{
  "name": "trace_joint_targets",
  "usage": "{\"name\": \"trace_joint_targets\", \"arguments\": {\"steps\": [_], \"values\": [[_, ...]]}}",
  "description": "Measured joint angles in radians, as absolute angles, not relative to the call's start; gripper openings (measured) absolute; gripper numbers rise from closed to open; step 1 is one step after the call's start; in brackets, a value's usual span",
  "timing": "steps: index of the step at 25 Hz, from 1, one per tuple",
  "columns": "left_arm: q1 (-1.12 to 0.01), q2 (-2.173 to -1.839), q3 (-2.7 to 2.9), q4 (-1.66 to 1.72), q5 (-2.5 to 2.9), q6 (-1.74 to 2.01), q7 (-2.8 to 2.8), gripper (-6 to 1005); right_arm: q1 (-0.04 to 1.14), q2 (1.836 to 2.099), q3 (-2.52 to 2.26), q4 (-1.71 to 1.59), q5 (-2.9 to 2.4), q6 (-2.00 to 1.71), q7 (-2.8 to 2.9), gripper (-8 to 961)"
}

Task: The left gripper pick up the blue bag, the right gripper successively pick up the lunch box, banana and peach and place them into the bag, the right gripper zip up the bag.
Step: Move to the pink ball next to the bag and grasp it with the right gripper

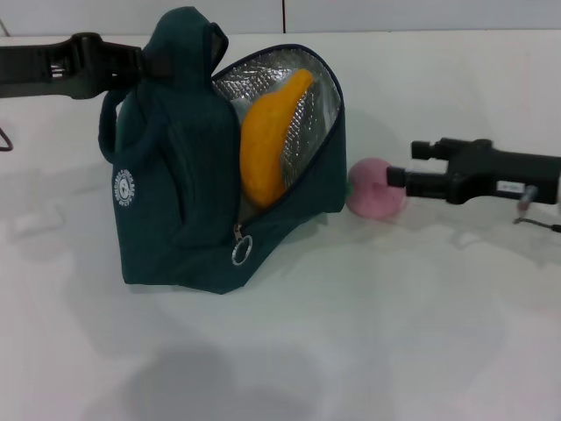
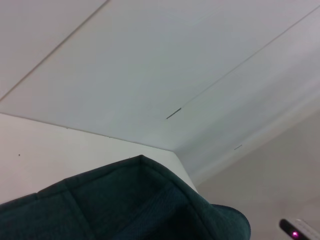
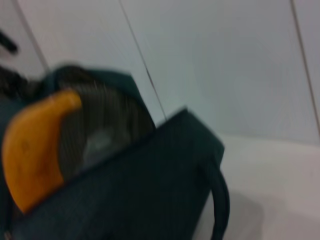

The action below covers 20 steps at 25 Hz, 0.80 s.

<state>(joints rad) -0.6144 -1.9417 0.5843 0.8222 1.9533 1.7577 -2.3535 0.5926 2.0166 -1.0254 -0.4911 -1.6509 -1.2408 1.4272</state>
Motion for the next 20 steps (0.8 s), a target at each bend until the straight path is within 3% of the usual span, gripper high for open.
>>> {"name": "trace_joint_targets", "arguments": {"steps": [16, 20], "values": [[-0.616, -1.942, 0.586, 0.822, 1.953, 1.759, -2.342, 40, 0.683, 2.026, -1.232, -0.454, -1.649, -1.02, 1.445, 674], [-0.616, -1.942, 0.586, 0.822, 1.953, 1.759, -2.342, 40, 0.678, 2.025, -1.232, -0.463, -1.648, -1.031, 1.44, 436]]}}
